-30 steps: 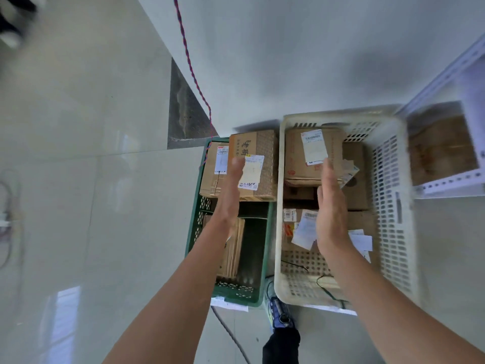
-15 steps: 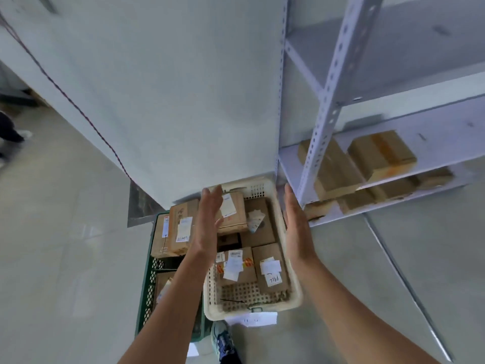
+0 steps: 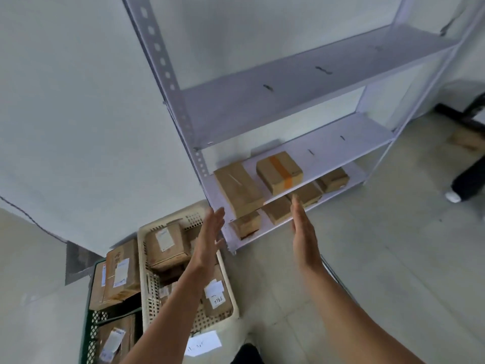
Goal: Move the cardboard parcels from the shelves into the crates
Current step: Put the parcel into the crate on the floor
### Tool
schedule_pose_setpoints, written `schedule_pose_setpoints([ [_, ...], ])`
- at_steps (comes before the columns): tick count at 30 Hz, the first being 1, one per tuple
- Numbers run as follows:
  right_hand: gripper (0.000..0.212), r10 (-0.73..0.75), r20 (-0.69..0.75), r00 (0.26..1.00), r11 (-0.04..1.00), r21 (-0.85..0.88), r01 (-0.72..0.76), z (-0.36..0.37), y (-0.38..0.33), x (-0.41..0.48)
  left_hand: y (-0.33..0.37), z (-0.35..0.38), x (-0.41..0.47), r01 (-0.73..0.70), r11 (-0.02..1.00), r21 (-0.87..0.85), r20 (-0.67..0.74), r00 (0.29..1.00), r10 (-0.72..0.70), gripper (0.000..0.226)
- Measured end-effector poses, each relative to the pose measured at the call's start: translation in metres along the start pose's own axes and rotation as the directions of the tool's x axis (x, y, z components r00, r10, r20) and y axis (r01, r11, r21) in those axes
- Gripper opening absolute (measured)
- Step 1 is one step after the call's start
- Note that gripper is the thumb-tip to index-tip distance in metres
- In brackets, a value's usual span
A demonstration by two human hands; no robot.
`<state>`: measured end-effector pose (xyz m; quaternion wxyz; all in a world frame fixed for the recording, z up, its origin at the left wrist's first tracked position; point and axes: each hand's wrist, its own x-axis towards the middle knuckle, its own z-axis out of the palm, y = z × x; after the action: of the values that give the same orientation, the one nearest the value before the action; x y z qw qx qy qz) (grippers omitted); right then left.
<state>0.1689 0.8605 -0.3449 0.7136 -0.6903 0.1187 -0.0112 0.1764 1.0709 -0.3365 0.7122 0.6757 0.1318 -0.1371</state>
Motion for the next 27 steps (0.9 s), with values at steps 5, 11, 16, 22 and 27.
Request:
schedule_pose_setpoints([
  [5,0.096,0.023,-0.041,0.999,0.999,-0.031,-0.025,-0.048,-0.003,0.047,-0.004,0.041,0.045,0.009,1.000,0.001,0.025,1.000,-0.009,0.081],
  [11,0.100,0.087,-0.030,0.996,0.993,-0.075,-0.089,-0.092,0.008,0.134,-0.011,0.089,0.130,0.093,0.993,-0.069,-0.015,0.995,-0.094,0.073],
  [16,0.107,0.144,-0.013,0.989,0.976,-0.160,-0.144,-0.121,0.021,0.216,-0.014,0.124,0.209,0.174,0.978,-0.111,-0.038,0.983,-0.179,0.093],
  [22,0.105,0.194,0.003,0.981,0.965,-0.179,-0.190,-0.145,0.044,0.306,-0.021,0.147,0.295,0.231,0.963,-0.136,-0.111,0.963,-0.246,0.082],
  [27,0.099,0.275,0.037,0.961,0.937,-0.233,-0.260,-0.152,0.072,0.382,-0.028,0.160,0.345,0.277,0.952,-0.131,-0.116,0.949,-0.292,0.077],
])
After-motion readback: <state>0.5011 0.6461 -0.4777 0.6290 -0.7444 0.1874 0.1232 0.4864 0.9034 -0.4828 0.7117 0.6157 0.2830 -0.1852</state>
